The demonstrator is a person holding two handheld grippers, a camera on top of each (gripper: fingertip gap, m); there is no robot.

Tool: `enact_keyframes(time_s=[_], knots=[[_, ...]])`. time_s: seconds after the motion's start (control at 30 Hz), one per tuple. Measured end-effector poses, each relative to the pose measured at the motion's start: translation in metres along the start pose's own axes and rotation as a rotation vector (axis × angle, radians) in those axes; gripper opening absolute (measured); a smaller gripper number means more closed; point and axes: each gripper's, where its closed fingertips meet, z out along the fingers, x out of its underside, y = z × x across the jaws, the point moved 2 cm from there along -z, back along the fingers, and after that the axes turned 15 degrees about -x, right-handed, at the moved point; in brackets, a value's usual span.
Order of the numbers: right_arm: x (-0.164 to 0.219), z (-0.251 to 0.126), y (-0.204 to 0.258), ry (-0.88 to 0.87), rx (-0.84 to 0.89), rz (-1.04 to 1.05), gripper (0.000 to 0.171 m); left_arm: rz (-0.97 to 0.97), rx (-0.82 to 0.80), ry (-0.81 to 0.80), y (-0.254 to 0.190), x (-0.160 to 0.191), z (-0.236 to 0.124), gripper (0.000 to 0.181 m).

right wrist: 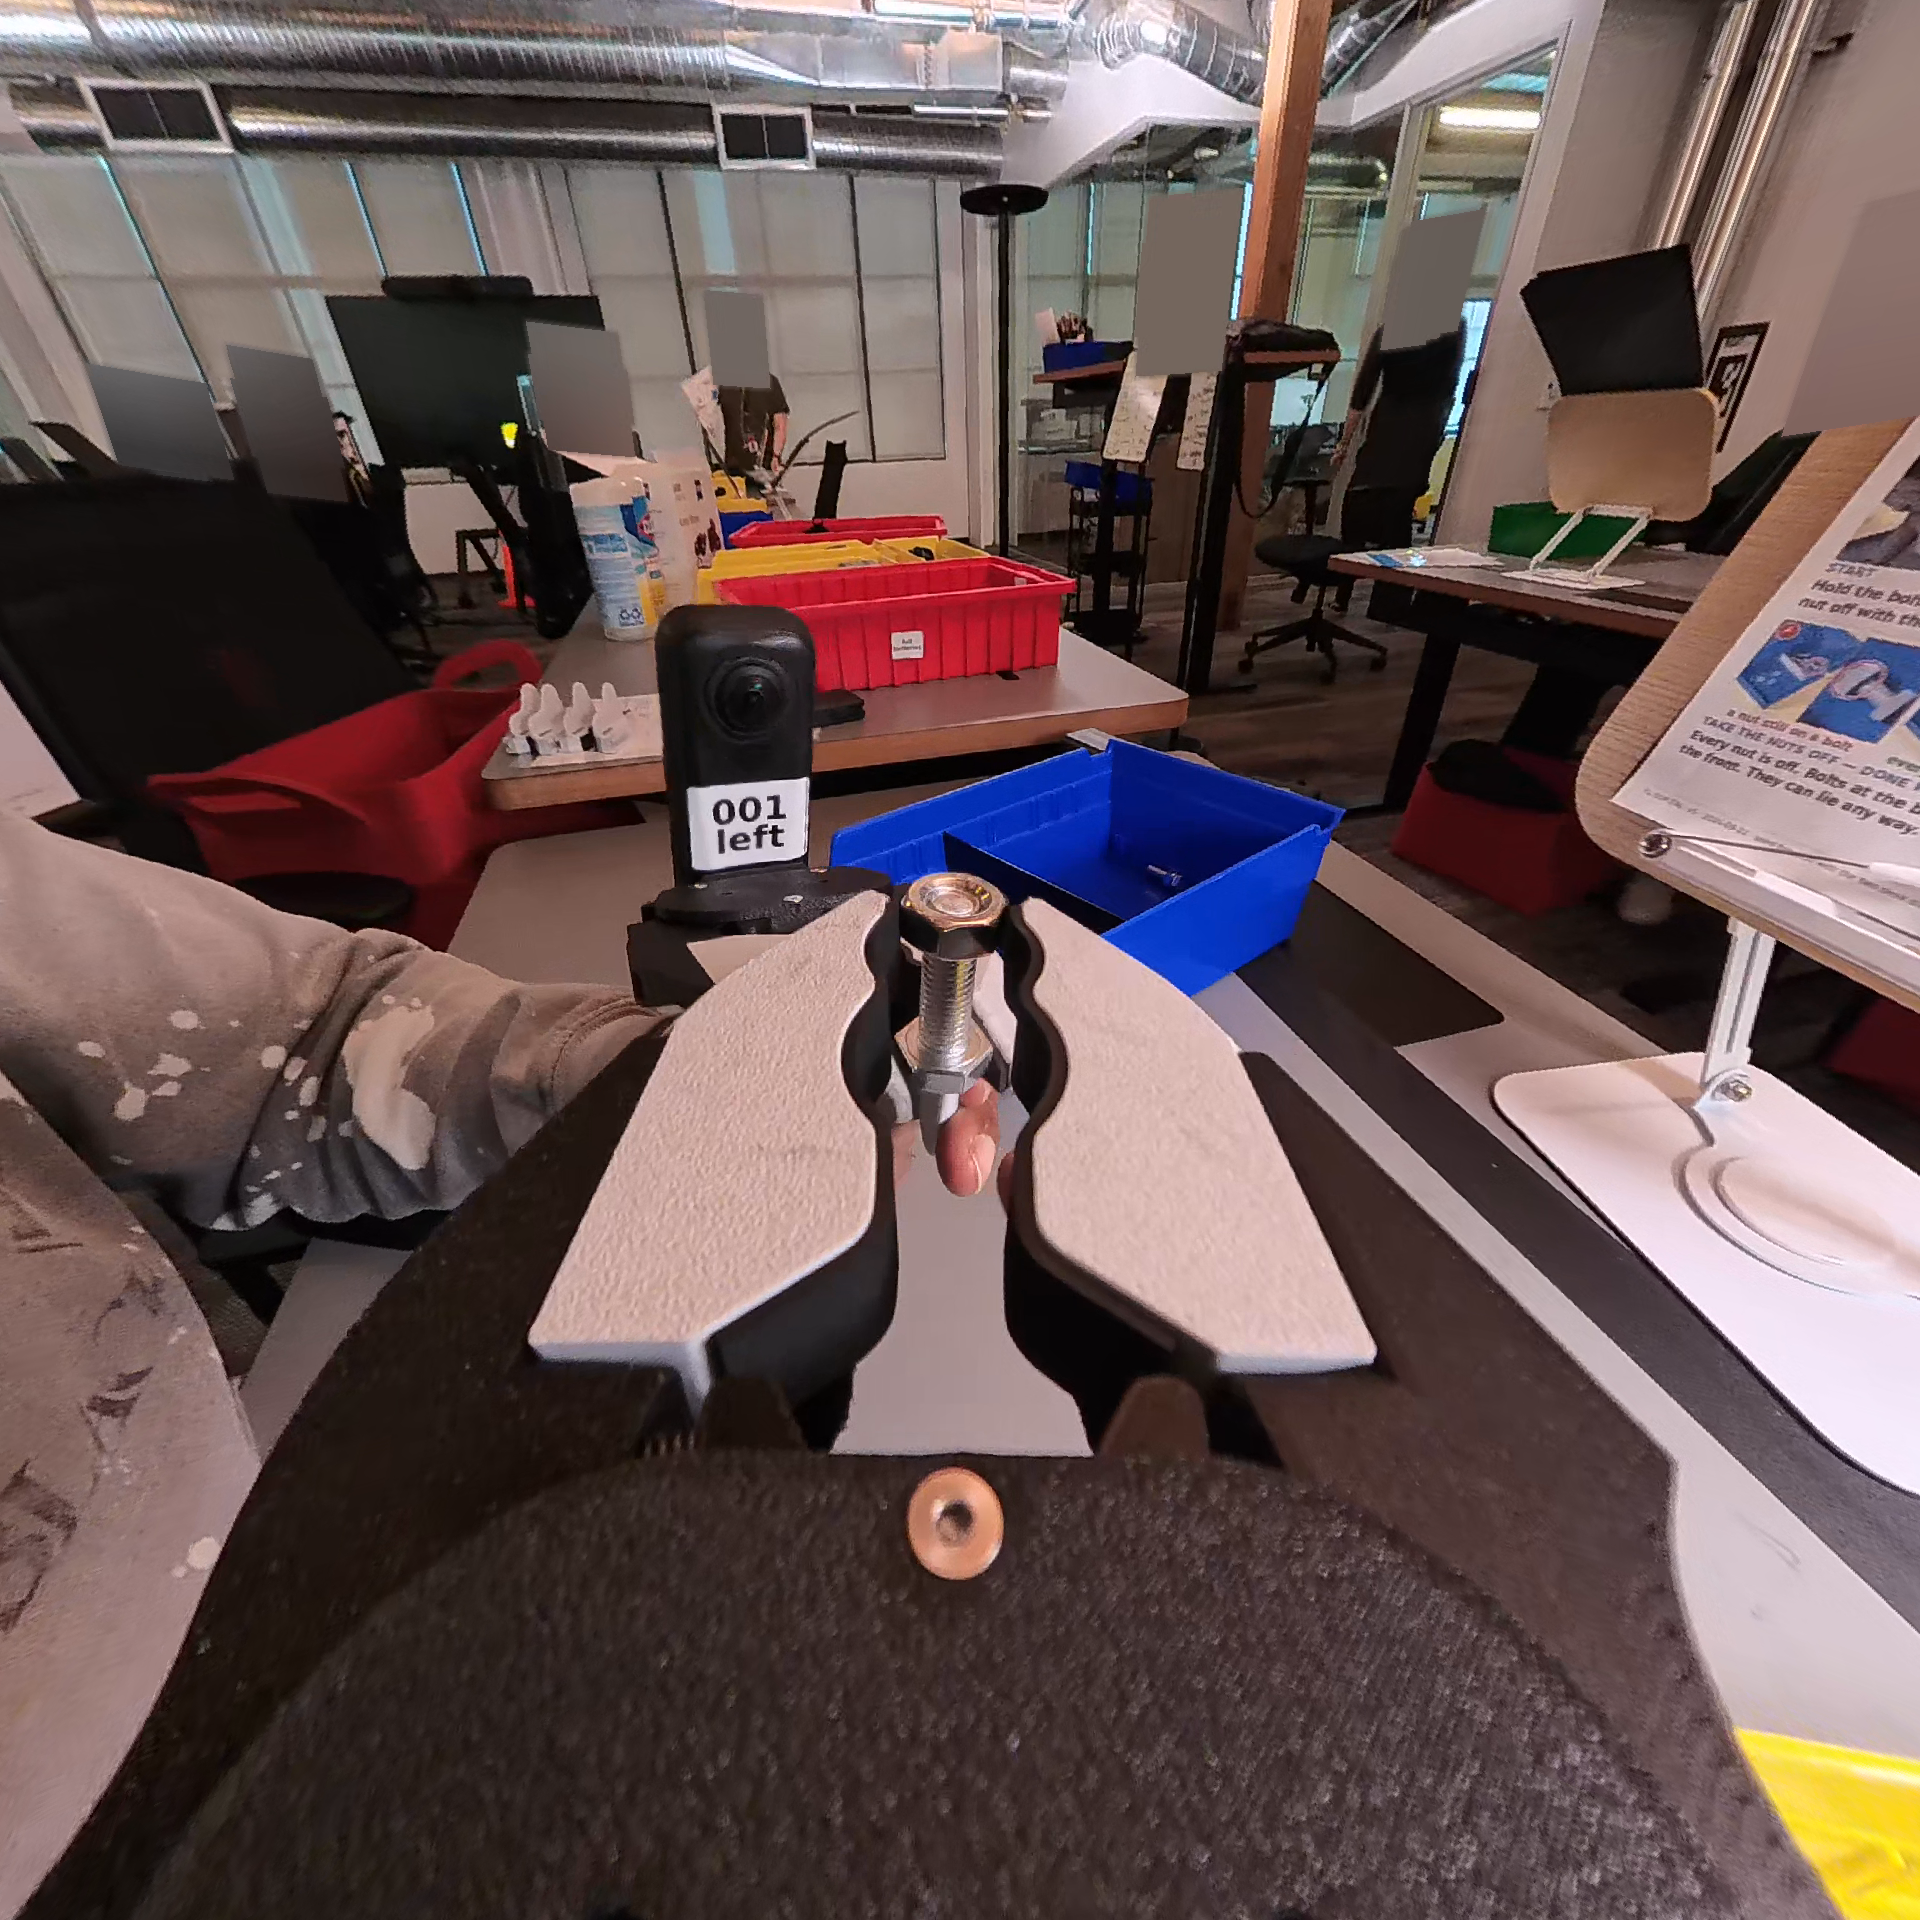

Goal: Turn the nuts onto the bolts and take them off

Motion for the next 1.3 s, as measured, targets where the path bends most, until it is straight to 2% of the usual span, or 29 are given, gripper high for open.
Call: enact_keyframes(time_s=[0.1,0.17,0.27,0.37,0.43,0.57,0.73,0.77,0.83,1.03,1.1,1.13,1.17,1.3], knots=[[-0.003,0.001,0.002,-0.012,0.008,-0.024,0.019,-0.017,-0.009,-0.047,-0.001,-0.003,-0.001,0.018],[-0.006,0.001,0.002,-0.035,0.013,-0.02,0.029,-0.031,-0.013,-0.077,-0.001,-0.006,-0.003,0.018],[-0.008,-0.003,-0.002,-0.05,0.026,-0.014,0.034,-0.024,-0.016,-0.109,-0.002,-0.01,-0.005,0.018],[-0.017,-0.019,-0.013,-0.13,0.105,-0.012,0.016,-0.029,-0.01,-0.131,-0.001,-0.016,-0.008,0.018],[-0.019,-0.02,-0.012,-0.129,0.101,-0.005,0.022,-0.019,-0.014,-0.128,-0.002,-0.015,-0.008,0.018],[-0.016,-0.001,0.002,-0.092,0.044,-0.023,0.033,-0.012,-0.026,-0.117,-0.001,-0.01,-0.006,0.018],[-0.014,-0.007,-0.006,-0.117,0.048,0.024,0.03,-0.016,-0.044,-0.121,0.003,-0.012,-0.007,0.018],[-0.015,-0.01,-0.009,-0.13,0.083,0.014,0.021,-0.02,-0.037,-0.126,0.003,-0.014,-0.008,0.017],[-0.019,-0.017,-0.014,-0.152,0.125,-0.009,0.016,-0.002,-0.042,-0.126,0.003,-0.016,-0.008,0.018],[-0.016,-0.001,0.0,-0.124,0.041,0.003,0.034,-0.006,-0.041,-0.117,0.001,-0.012,-0.007,0.018],[-0.017,-0.003,-0.004,-0.143,0.057,0.006,0.033,-0.016,-0.041,-0.136,0.001,-0.016,-0.008,0.018],[-0.018,-0.009,-0.009,-0.165,0.077,0.034,0.018,-0.028,-0.025,-0.156,0.0,-0.019,-0.011,0.017],[-0.02,-0.016,-0.015,-0.191,0.116,0.044,0.016,-0.026,-0.027,-0.162,0.0,-0.022,-0.011,0.017],[-0.026,-0.018,-0.008,-0.197,0.091,0.018,0.026,-0.012,-0.032,-0.166,-0.001,-0.023,-0.012,0.018]])
